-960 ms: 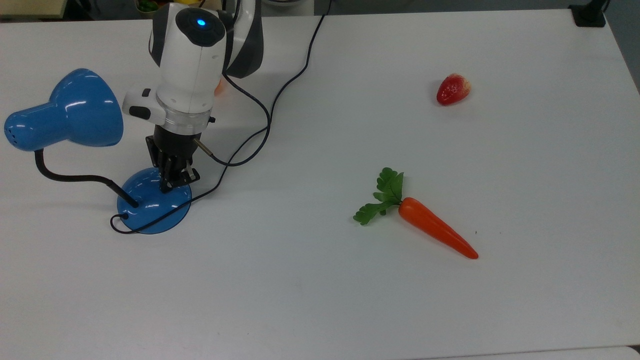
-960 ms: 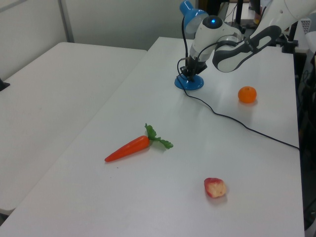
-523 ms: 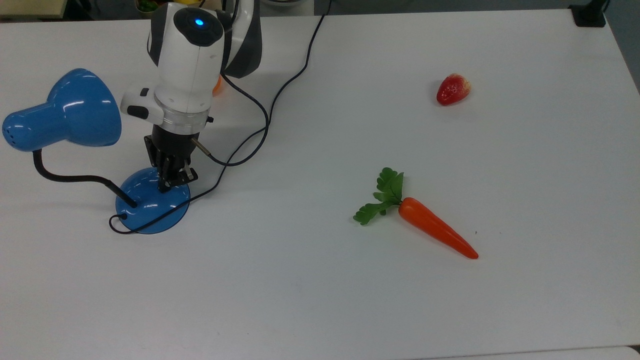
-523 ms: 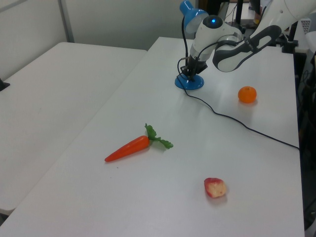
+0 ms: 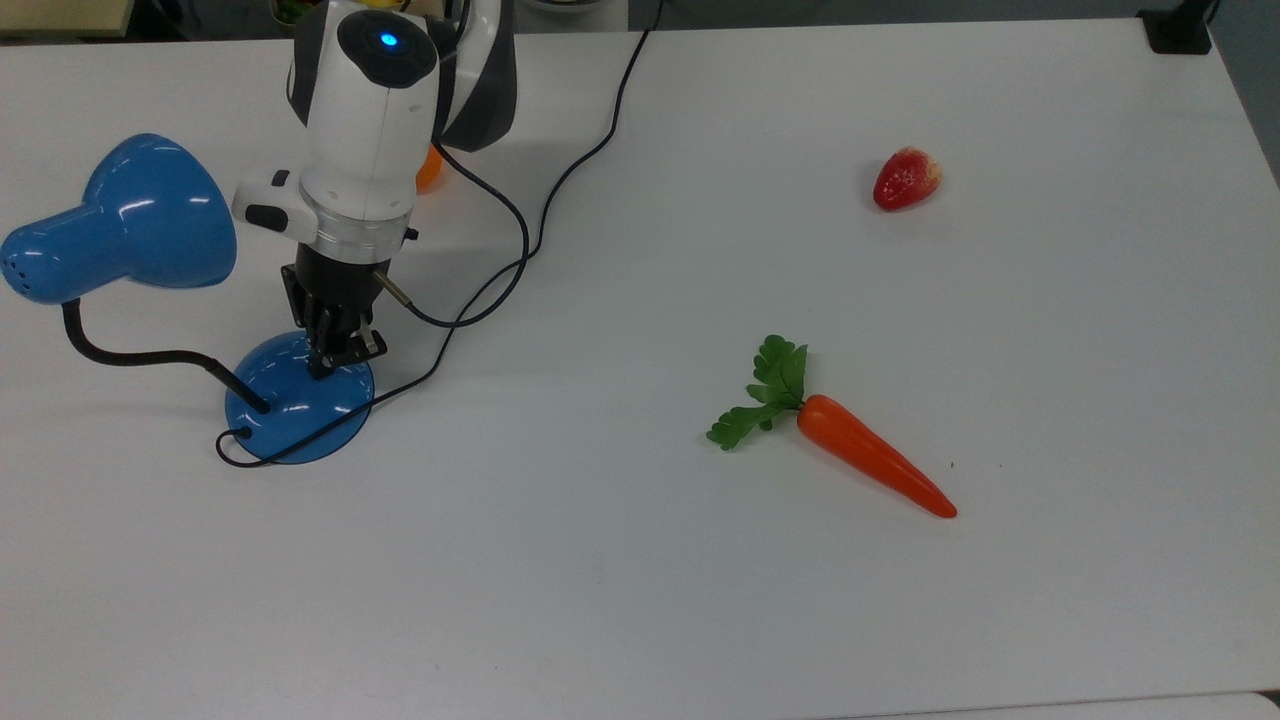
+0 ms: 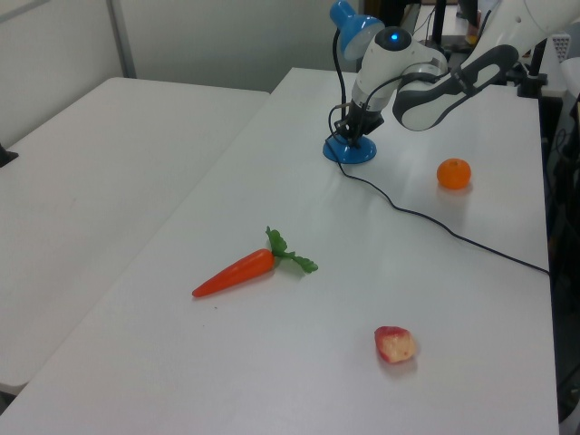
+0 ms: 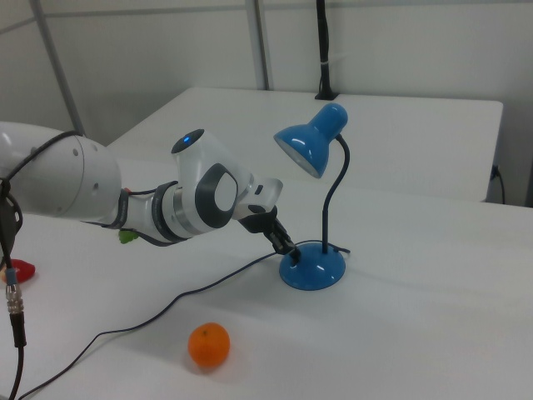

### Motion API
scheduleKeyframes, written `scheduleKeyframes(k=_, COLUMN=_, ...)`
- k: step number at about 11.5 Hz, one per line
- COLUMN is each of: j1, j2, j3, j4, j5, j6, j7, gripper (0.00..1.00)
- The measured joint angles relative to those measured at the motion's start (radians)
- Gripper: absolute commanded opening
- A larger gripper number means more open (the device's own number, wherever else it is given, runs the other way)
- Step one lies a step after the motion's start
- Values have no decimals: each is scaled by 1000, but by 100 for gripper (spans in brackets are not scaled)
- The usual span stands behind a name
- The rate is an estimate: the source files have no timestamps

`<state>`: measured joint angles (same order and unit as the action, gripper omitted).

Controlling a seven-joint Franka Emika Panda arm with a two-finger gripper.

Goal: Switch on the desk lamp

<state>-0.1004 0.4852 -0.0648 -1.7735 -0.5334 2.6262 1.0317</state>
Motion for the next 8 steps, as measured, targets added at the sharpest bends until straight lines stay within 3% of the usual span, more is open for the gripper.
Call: scheduleKeyframes(k=8, j1=-9, j2=-31, j3=-1, j4=-31, j5=1, j6=0, j7=-2, gripper=3)
